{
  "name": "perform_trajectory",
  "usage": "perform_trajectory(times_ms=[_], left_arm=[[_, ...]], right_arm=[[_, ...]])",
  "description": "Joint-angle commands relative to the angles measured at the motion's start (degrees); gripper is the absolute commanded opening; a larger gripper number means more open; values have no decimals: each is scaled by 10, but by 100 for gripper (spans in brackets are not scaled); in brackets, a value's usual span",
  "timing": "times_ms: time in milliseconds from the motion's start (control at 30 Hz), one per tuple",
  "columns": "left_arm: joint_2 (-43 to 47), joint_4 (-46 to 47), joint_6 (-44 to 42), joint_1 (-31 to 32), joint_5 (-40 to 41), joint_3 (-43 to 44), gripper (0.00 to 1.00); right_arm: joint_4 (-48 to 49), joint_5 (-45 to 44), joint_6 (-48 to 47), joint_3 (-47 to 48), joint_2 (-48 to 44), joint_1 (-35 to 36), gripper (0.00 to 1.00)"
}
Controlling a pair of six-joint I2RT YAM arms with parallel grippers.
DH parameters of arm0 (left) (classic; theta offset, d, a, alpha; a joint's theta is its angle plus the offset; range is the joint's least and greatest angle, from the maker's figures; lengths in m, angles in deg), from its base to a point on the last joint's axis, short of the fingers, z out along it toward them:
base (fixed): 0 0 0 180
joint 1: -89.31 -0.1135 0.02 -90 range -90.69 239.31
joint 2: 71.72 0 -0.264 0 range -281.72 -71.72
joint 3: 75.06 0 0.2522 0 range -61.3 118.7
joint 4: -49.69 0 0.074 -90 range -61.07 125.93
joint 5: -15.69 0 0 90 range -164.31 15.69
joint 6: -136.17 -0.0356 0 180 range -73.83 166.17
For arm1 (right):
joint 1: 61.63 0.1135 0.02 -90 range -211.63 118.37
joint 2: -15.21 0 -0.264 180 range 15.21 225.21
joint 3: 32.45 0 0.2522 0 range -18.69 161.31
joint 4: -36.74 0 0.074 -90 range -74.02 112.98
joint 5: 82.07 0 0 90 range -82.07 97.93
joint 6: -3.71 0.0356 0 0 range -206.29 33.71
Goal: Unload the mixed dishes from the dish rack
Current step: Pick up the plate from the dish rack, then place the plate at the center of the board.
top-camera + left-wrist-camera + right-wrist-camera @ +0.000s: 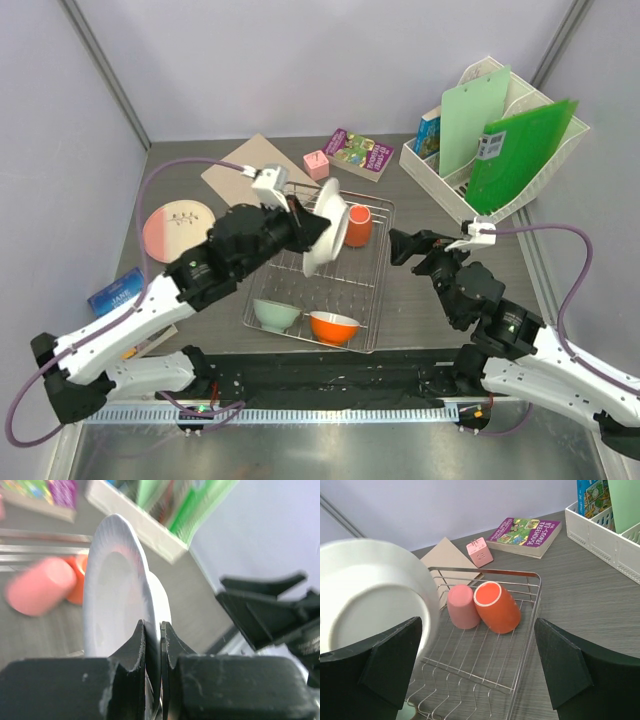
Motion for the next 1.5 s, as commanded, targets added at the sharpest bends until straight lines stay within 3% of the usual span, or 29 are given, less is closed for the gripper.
perform_trajectory(times_ms=[0, 133, 200, 267, 300, 367, 400, 467, 767, 1000, 1200, 1467], left_arm=[[69, 34, -57, -40, 46, 79, 0], [68, -16, -94, -59, 106, 132, 0], [49, -90, -140, -59, 198, 166, 0], [-8, -152, -183, -59, 286, 226, 0], [-37, -209, -192, -60, 407, 246, 0], [-141, -272, -210, -68, 522, 329, 0], [-178, -352, -210, -87, 588, 362, 0], [-271, -401, -208, -110, 634, 440, 0], [-417, -342, -245, -260, 661, 455, 0], [-520, -408, -160, -384, 613, 503, 0], [-575, -411, -112, -444, 580, 445, 0], [-613, -370, -90, -463, 559, 390, 0]], right_arm=[[8, -19, -4, 14, -19, -1, 100], [9, -19, -2, 7, -25, -1, 100], [9, -21, -2, 3, -28, -1, 100], [9, -21, -2, -3, -30, -1, 100], [10, -21, -1, -5, -31, -1, 100], [11, -20, -4, -10, -33, -2, 100], [12, -22, -3, -13, -33, -2, 100], [13, -23, -2, -15, -33, -1, 100], [10, -12, 11, -33, -64, -2, 100], [0, -8, 16, -40, -67, -1, 100], [1, -6, 30, -55, -64, -1, 100], [-2, -19, 20, -59, -72, -1, 100]])
